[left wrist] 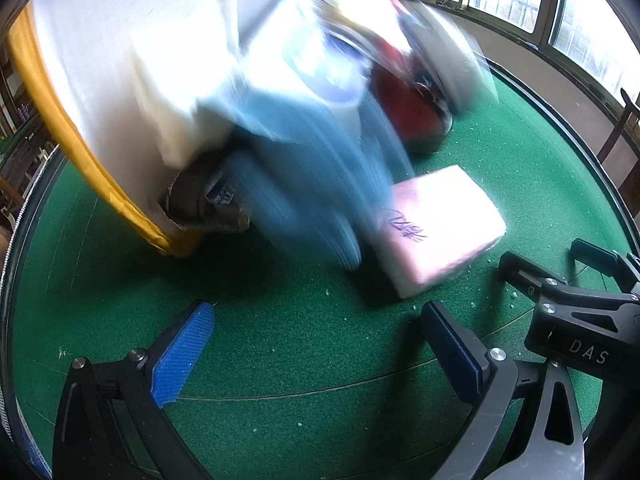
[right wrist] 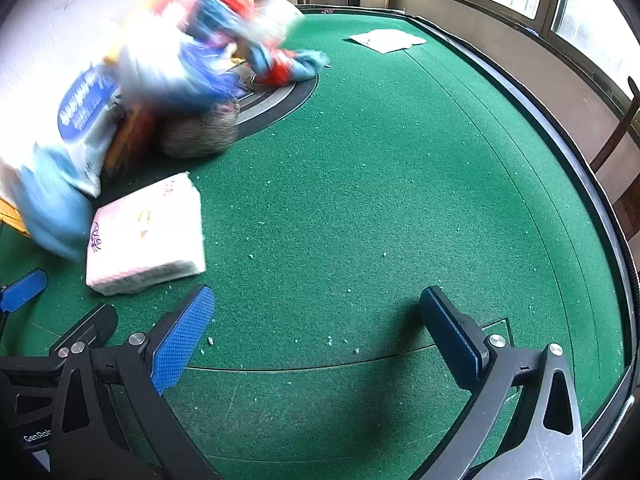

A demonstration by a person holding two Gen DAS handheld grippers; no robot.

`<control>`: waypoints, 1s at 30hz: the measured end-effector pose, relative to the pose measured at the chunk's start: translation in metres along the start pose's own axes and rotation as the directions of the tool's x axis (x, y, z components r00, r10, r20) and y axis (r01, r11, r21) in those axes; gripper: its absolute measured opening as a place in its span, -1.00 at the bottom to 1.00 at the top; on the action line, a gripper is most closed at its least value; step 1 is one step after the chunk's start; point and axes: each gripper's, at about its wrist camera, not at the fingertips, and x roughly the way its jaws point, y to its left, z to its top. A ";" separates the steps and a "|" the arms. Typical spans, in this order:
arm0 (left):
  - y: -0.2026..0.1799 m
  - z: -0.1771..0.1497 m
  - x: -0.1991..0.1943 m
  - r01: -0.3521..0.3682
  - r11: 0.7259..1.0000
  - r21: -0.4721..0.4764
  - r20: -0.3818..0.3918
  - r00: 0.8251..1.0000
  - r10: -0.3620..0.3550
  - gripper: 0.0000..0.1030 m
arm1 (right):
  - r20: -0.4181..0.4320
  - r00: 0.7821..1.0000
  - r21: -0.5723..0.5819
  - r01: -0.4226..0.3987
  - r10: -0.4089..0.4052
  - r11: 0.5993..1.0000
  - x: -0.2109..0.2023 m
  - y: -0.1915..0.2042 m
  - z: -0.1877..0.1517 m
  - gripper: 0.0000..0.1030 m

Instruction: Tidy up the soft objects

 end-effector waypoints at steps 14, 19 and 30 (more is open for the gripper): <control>0.001 0.001 0.000 0.000 1.000 0.000 0.000 1.000 0.000 1.00 | 0.000 1.000 0.001 0.000 0.000 1.000 0.000 -0.001 -0.001 1.00; 0.001 0.001 0.000 0.000 1.000 0.000 0.000 1.000 0.000 1.00 | 0.000 1.000 0.001 0.000 0.000 1.000 0.000 -0.001 -0.001 1.00; 0.001 0.001 0.000 0.000 1.000 0.000 0.001 1.000 0.000 1.00 | 0.000 1.000 0.001 0.000 0.000 1.000 0.000 -0.001 -0.001 0.99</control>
